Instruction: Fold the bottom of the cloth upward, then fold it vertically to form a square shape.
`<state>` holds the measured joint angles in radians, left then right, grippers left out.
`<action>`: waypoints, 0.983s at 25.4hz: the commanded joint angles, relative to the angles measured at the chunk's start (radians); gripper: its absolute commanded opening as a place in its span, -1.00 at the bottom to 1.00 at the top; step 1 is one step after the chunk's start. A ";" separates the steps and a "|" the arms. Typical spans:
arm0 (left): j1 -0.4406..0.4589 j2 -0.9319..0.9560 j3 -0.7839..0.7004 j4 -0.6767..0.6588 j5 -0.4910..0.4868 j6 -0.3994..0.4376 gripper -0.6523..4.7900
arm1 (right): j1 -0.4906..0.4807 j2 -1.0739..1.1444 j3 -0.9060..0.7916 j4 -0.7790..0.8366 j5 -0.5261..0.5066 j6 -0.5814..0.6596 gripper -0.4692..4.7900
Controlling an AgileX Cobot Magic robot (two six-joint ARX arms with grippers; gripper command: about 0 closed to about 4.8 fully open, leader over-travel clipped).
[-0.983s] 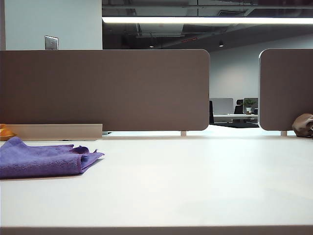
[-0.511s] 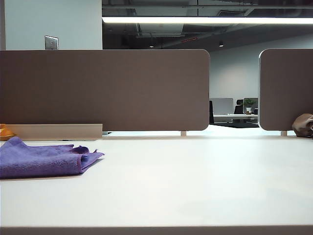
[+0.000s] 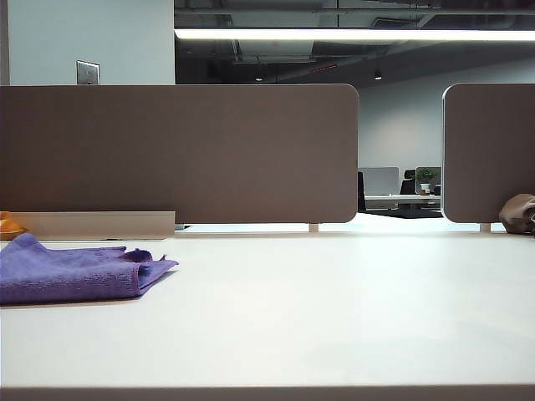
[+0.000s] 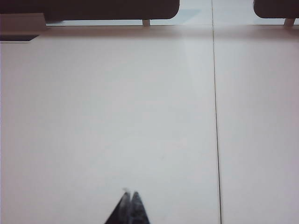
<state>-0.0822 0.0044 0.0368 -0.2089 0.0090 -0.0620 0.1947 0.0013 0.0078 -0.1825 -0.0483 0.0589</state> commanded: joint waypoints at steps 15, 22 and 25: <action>0.002 0.001 -0.029 0.039 0.127 0.072 -0.78 | 0.000 0.001 -0.007 0.006 0.003 0.000 -0.82; 0.052 0.001 -0.029 0.039 0.126 0.073 -0.78 | 0.000 0.000 -0.007 0.006 0.003 0.000 -0.82; 0.053 0.001 -0.029 0.039 0.126 0.073 -0.78 | 0.000 0.001 -0.007 0.006 0.003 0.000 -0.82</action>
<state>-0.0292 0.0048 0.0097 -0.1753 0.1295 0.0074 0.1951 0.0013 0.0078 -0.1829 -0.0483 0.0589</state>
